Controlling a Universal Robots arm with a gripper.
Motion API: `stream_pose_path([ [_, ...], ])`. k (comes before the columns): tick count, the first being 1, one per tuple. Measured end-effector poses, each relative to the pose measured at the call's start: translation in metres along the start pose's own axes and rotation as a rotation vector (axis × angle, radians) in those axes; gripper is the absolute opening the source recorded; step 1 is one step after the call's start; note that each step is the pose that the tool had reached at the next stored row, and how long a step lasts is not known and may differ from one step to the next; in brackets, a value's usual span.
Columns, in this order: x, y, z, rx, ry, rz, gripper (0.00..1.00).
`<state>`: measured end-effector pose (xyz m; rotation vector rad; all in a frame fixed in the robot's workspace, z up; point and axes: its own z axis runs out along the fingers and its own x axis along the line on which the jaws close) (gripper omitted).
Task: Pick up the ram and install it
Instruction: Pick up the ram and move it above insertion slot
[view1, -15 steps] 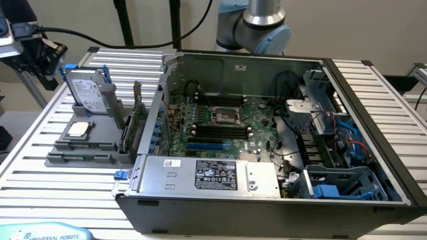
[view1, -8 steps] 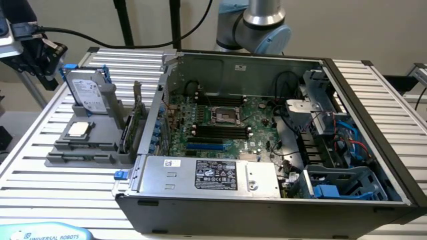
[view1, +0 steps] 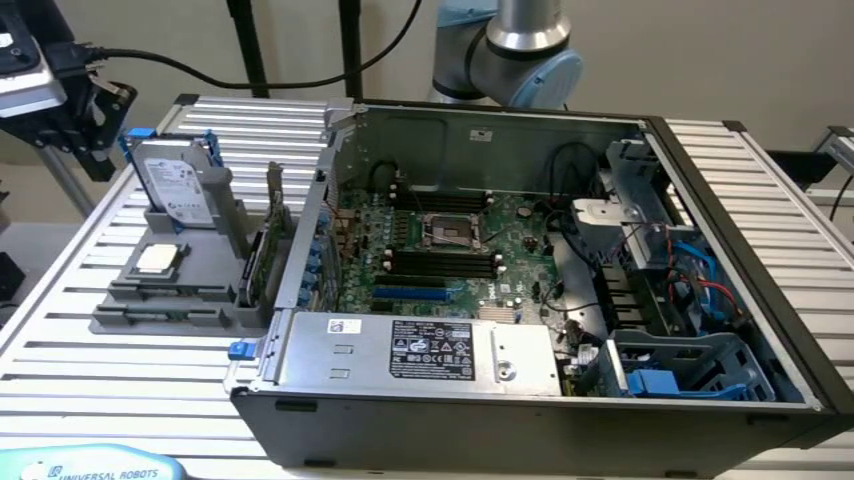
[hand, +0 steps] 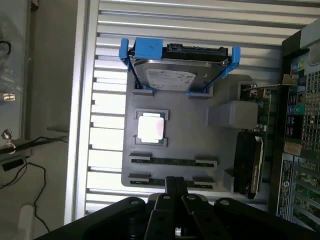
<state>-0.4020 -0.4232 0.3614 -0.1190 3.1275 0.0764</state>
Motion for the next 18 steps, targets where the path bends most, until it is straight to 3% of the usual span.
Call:
stream_pose_path([
  [18, 0.0000, -0.0001, 0.0025, -0.0043, 0.0157, -0.327, 0.11],
])
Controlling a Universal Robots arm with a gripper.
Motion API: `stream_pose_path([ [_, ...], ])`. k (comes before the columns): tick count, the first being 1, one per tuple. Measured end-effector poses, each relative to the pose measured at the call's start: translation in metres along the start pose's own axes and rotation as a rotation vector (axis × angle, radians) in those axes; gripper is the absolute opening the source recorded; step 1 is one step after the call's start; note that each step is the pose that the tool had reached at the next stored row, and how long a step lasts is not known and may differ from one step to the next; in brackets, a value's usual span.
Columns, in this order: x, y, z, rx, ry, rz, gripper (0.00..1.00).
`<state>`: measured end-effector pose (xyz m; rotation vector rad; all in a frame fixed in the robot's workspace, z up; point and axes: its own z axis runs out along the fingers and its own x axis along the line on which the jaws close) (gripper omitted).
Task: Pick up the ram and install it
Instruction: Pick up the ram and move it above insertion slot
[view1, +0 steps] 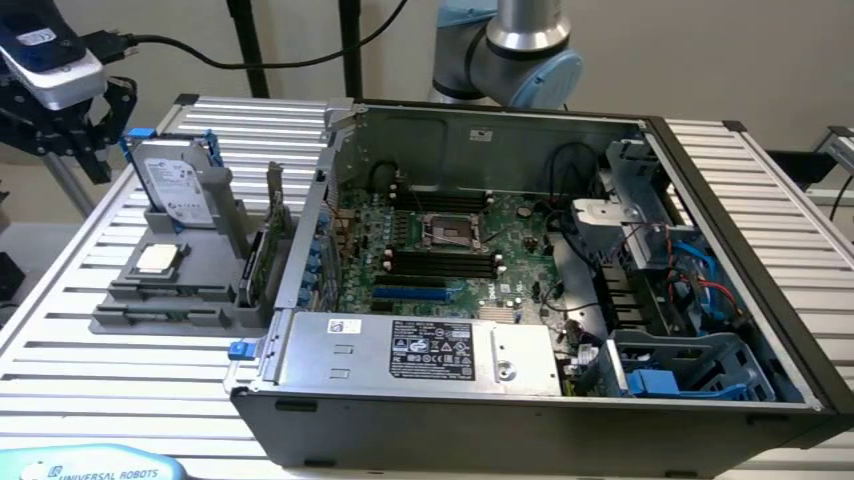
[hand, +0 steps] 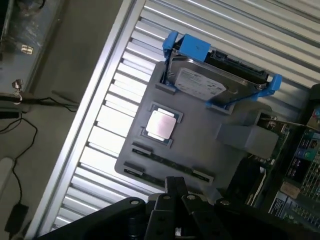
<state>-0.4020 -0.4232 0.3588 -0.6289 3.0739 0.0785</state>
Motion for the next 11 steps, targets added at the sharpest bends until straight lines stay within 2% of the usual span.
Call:
stream_pose_path([
  [11, 0.0000, -0.0001, 0.0015, -0.0026, 0.0098, -0.200, 0.11],
])
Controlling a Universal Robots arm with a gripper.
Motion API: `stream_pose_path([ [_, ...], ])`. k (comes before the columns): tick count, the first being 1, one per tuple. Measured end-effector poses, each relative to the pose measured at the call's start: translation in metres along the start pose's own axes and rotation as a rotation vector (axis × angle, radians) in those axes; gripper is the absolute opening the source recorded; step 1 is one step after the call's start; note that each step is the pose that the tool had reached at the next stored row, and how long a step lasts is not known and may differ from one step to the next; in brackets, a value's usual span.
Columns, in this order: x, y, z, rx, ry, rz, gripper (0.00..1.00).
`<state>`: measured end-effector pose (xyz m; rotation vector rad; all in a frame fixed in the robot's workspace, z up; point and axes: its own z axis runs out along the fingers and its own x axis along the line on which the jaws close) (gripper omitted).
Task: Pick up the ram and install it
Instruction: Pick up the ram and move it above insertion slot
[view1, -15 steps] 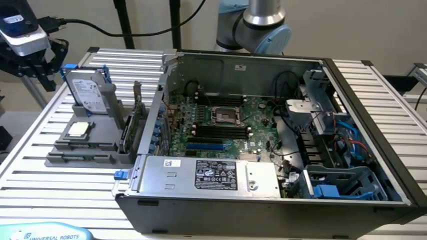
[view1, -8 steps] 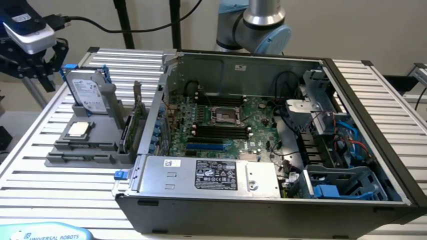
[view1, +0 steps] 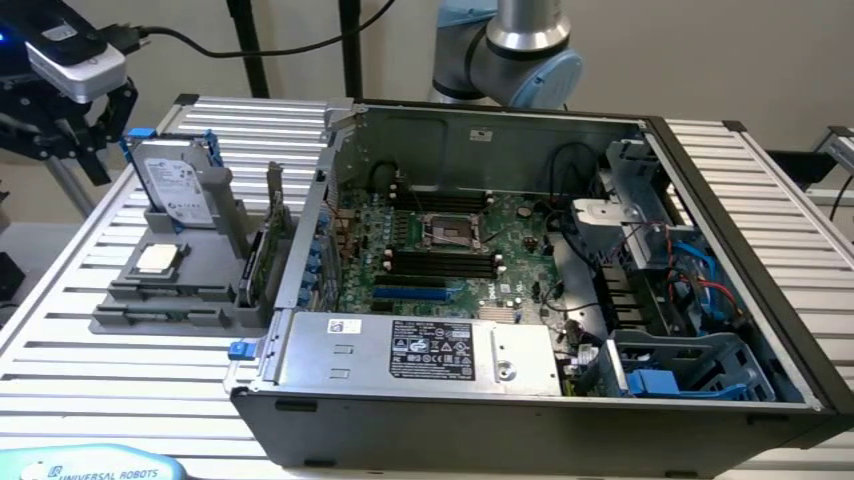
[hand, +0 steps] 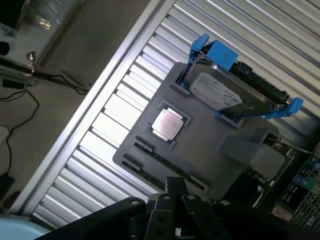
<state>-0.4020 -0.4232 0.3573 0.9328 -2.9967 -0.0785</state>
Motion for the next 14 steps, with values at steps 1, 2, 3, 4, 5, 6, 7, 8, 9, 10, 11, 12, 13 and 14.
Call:
stream_pose_path([
  [1, 0.0000, 0.0000, 0.0001, -0.0003, 0.0009, -0.018, 0.11],
  [2, 0.0000, 0.0000, 0.0003, -0.0005, 0.0017, -0.037, 0.11],
  [3, 0.0000, 0.0000, 0.0004, -0.0007, 0.0026, -0.054, 0.11],
  [4, 0.0000, 0.0000, 0.0006, -0.0010, 0.0035, -0.073, 0.11],
  [5, 0.0000, 0.0000, 0.0008, -0.0012, 0.0043, -0.091, 0.11],
  [6, 0.0000, 0.0000, 0.0009, -0.0014, 0.0053, -0.110, 0.11],
  [7, 0.0000, 0.0000, 0.0010, -0.0017, 0.0061, -0.127, 0.11],
  [8, 0.0000, 0.0000, 0.0012, -0.0019, 0.0070, -0.146, 0.11],
  [9, 0.0000, -0.0001, 0.0014, -0.0021, 0.0079, -0.164, 0.11],
  [10, 0.0000, -0.0001, 0.0016, -0.0023, 0.0088, -0.182, 0.11],
  [11, 0.0000, -0.0001, 0.0017, -0.0026, 0.0097, -0.200, 0.11],
  [12, 0.0000, -0.0001, 0.0019, -0.0028, 0.0106, -0.218, 0.11],
  [13, 0.0000, -0.0001, 0.0022, -0.0031, 0.0115, -0.236, 0.11],
  [14, 0.0000, -0.0001, 0.0024, -0.0033, 0.0124, -0.254, 0.11],
])
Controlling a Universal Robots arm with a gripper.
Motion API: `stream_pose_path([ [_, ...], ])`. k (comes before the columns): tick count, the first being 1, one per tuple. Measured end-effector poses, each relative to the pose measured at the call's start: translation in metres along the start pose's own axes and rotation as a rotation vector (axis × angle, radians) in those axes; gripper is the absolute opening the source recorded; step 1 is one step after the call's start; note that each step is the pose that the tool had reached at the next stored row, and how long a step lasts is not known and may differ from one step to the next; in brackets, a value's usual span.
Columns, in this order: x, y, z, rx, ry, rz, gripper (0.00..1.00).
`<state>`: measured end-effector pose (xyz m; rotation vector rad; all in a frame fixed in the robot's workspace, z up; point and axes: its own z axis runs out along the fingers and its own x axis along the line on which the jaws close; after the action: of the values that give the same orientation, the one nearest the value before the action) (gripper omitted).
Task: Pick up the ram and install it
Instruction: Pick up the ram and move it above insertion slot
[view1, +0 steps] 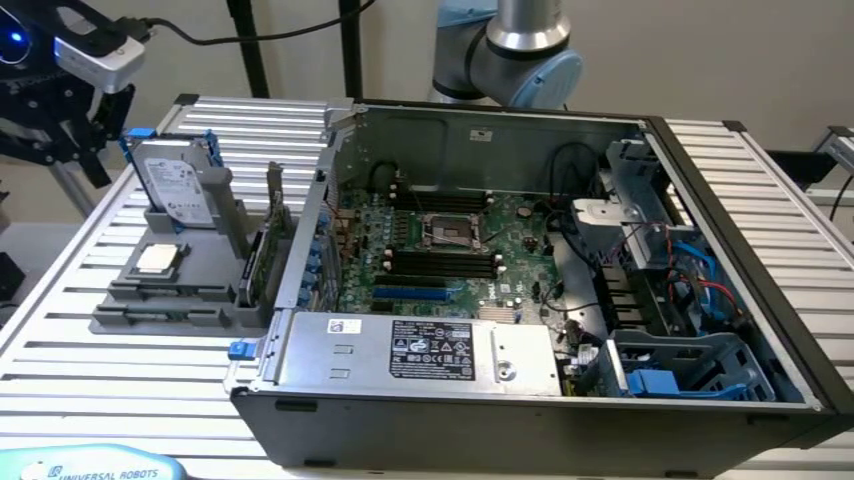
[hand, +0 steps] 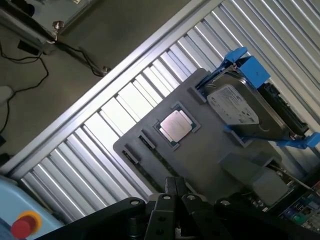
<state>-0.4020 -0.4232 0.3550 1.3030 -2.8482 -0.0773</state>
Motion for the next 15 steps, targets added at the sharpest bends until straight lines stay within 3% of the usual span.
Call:
stream_pose_path([
  [15, 0.0001, -0.0002, 0.0039, -0.0035, 0.0131, -0.272, 0.11],
])
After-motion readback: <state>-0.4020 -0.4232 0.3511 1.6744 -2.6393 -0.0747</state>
